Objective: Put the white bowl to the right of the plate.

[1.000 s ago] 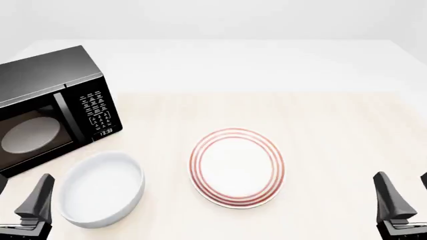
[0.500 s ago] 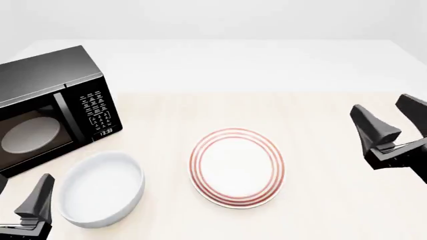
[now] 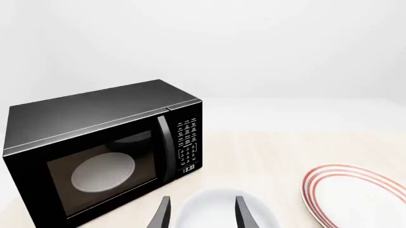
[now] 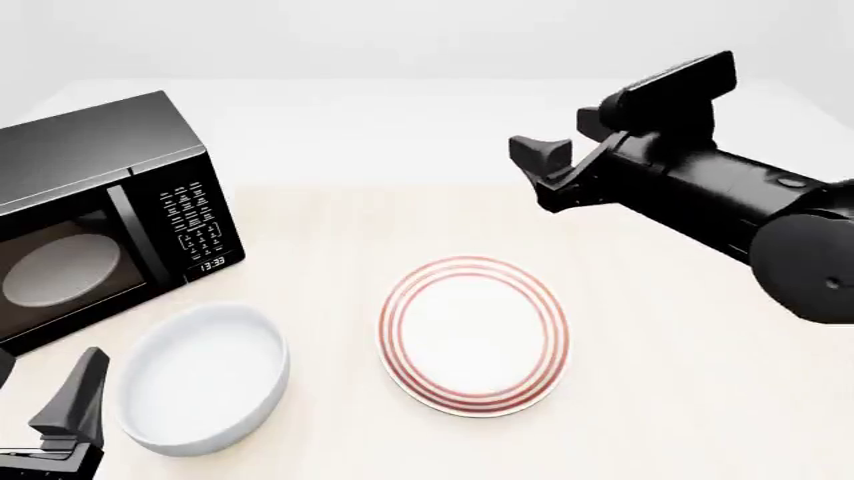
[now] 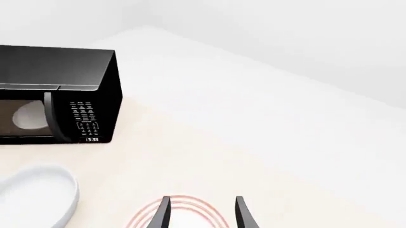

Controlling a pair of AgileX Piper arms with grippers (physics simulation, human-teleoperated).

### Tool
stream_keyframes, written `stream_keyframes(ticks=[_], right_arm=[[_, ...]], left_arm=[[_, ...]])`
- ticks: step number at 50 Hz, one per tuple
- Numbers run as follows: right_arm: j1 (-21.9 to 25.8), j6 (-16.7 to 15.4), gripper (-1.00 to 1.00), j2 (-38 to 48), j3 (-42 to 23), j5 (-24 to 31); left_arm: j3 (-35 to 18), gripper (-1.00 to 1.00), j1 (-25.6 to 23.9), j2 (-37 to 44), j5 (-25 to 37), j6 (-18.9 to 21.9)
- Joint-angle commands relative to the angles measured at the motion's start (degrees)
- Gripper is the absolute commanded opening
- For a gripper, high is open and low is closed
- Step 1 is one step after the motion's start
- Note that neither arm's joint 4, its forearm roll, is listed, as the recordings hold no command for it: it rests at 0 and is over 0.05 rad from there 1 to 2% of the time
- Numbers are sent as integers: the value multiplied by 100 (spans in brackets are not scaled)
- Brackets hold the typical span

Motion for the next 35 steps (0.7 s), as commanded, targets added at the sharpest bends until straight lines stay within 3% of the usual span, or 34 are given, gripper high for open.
stream_keyframes(ticks=[1, 4, 6, 8, 13, 15, 17, 35], right_arm=[[697, -31, 100, 1239, -1017, 212], [822, -241, 100, 1553, -1241, 361], [897, -3, 100, 1705, -1477, 378], [1009, 37, 100, 1895, -1619, 418], [1105, 80, 100, 2216, -1930, 472], [1153, -88, 100, 2329, -2032, 489], [1198, 65, 100, 2416, -2126, 486], [1775, 240, 100, 3473, -3307, 941]], left_arm=[[0, 100, 0, 0, 0, 0], [0, 100, 0, 0, 0, 0], [0, 100, 0, 0, 0, 0], [0, 100, 0, 0, 0, 0], [0, 100, 0, 0, 0, 0], [0, 100, 0, 0, 0, 0], [0, 100, 0, 0, 0, 0], [0, 100, 0, 0, 0, 0]])
